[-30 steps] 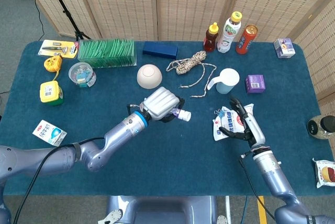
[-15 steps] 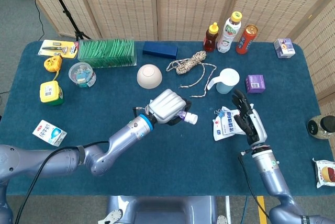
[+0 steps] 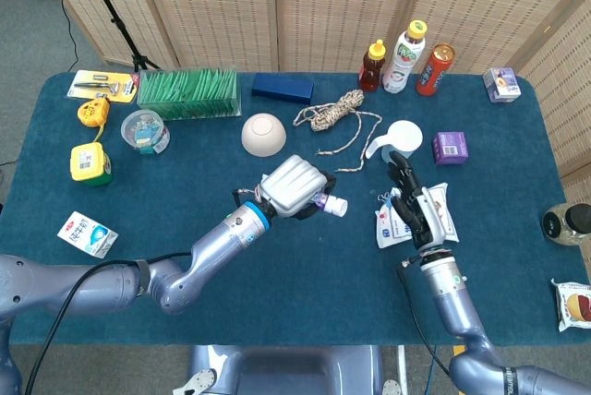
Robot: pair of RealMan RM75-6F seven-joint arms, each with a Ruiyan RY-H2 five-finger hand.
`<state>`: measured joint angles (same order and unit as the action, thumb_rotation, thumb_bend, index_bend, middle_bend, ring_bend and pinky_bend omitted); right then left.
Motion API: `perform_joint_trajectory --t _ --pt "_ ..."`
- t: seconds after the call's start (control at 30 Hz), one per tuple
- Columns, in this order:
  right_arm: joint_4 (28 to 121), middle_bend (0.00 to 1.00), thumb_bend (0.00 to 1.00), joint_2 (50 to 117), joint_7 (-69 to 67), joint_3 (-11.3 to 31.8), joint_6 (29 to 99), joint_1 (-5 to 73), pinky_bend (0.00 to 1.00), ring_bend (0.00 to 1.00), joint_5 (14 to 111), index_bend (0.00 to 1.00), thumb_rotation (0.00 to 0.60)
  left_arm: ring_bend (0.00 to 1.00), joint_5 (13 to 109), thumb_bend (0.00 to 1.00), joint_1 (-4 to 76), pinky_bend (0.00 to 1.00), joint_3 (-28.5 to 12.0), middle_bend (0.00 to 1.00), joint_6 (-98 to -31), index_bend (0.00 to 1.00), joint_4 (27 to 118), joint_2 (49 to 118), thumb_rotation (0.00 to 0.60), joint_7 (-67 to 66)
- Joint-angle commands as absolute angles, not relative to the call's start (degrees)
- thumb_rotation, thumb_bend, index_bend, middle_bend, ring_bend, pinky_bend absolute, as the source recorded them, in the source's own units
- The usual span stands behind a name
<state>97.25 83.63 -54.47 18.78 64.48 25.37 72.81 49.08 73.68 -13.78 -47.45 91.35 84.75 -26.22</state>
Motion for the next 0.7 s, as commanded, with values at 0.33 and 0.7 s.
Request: perform_joint_trajectory --t 0.33,0.7 --pt "92.31 0.00 0.00 92.42 -46.62 21.82 65.97 28.83 0.00 0.00 68.32 0.00 0.210 0.56 46.02 0.48 75.48 0.56 -14.38 0.54 -48.17 0.57 92.46 85.85 0.600 -29.17" --pt "90.47 0.00 0.00 96.89 -44.61 24.86 67.23 30.28 0.00 0.00 66.51 0.00 0.209 0.56 40.96 0.48 78.11 0.56 -14.79 0.54 -49.44 0.58 91.61 88.81 0.600 -32.82"
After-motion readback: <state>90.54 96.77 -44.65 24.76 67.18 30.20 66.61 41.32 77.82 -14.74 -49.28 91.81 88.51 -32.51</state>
